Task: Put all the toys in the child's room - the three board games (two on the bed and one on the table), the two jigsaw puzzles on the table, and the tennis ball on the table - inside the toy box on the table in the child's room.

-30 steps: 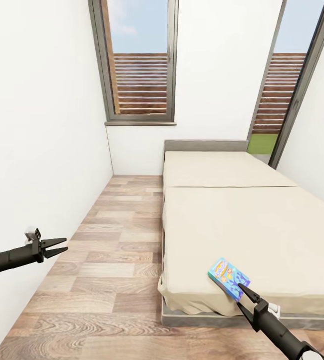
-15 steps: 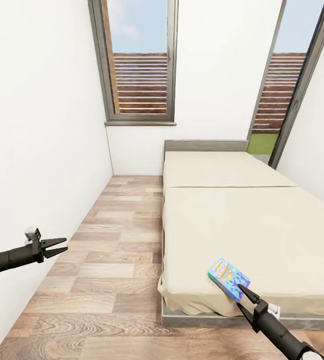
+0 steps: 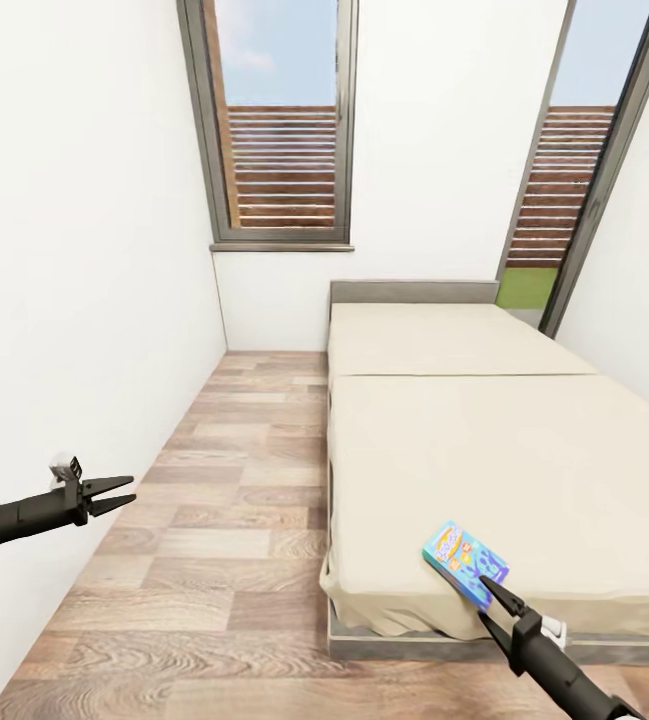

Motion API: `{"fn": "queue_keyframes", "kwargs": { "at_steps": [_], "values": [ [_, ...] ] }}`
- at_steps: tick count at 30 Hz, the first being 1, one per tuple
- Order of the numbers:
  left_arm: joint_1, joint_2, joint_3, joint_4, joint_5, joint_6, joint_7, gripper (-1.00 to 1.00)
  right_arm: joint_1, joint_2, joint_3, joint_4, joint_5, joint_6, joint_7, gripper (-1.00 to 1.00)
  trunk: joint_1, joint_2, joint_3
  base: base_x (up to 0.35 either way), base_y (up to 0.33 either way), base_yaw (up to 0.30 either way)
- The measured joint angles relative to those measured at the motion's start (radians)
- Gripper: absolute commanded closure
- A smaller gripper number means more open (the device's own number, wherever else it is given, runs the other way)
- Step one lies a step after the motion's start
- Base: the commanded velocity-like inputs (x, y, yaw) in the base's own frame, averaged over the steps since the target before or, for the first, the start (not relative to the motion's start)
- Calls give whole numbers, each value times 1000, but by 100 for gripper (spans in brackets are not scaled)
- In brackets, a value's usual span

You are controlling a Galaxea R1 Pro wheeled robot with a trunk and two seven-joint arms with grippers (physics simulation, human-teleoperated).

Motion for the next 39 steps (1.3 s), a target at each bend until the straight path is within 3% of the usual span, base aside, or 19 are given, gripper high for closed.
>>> {"fn": "queue_keyframes", "kwargs": {
  "at_steps": [9, 34, 35, 39],
  "values": [
    [0, 0, 0, 0, 1, 0, 1, -100, 20, 5, -21, 0, 1, 1, 0, -100, 0, 0, 0, 36, 30, 0],
    [0, 0, 1, 0, 1, 0, -1, -100, 18, 6, 7, 0, 0, 0, -1, -100, 0, 0, 0, 1, 1, 0],
    [0, 0, 1, 0, 1, 0, -2, -100, 18, 6, 7, 0, 0, 0, -1, 100, 0, 0, 0, 0, 0, 0],
    [0, 0, 1, 0, 1, 0, -2, -100, 16, 6, 9, 0, 2, 2, -1, 100, 0, 0, 0, 0, 0, 0]
  ]
}}
